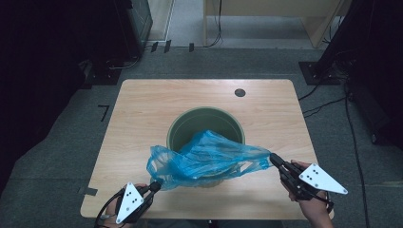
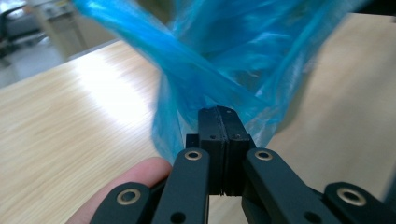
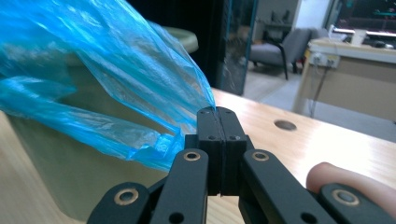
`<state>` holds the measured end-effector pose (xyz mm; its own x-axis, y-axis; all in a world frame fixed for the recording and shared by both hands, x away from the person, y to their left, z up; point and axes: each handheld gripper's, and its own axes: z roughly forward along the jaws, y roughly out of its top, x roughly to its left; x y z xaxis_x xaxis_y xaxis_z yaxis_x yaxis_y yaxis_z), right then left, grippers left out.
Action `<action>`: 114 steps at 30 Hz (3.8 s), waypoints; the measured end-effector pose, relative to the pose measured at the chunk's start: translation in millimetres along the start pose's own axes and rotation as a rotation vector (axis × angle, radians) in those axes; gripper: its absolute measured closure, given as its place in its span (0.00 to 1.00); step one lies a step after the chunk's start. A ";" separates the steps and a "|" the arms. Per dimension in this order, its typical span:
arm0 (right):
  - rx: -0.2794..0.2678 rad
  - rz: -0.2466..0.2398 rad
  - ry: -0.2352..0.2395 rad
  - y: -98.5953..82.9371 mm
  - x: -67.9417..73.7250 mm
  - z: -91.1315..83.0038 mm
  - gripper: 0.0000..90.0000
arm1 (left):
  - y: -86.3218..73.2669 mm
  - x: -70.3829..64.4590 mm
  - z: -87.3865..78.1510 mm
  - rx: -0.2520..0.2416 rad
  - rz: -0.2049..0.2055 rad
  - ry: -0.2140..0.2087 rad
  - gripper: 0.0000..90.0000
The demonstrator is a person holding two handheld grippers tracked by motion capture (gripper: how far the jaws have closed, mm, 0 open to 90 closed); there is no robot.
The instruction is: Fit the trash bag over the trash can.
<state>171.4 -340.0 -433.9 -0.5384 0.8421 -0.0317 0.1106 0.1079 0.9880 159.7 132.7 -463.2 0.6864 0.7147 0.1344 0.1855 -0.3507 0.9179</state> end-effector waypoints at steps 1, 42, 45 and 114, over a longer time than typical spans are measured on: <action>0.018 -0.011 -0.014 -1.3 1.3 2.4 1.00 | -0.1 2.1 1.1 0.004 -0.022 0.016 0.99; -0.096 0.118 0.139 11.1 25.9 9.0 0.46 | -2.7 29.5 -15.9 -0.237 -0.284 -0.022 0.27; -0.092 0.096 0.192 17.9 35.9 11.5 0.46 | 3.6 27.9 -18.9 -0.255 -0.280 -0.007 0.26; -0.033 -0.040 0.082 24.3 54.7 31.6 0.94 | 82.0 37.2 15.8 -0.348 -0.348 0.143 1.00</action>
<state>171.1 -274.6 -416.4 -0.6083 0.7914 -0.0603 0.0611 0.1224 0.9906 211.6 121.0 -388.8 0.5180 0.8375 -0.1737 0.1236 0.1277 0.9841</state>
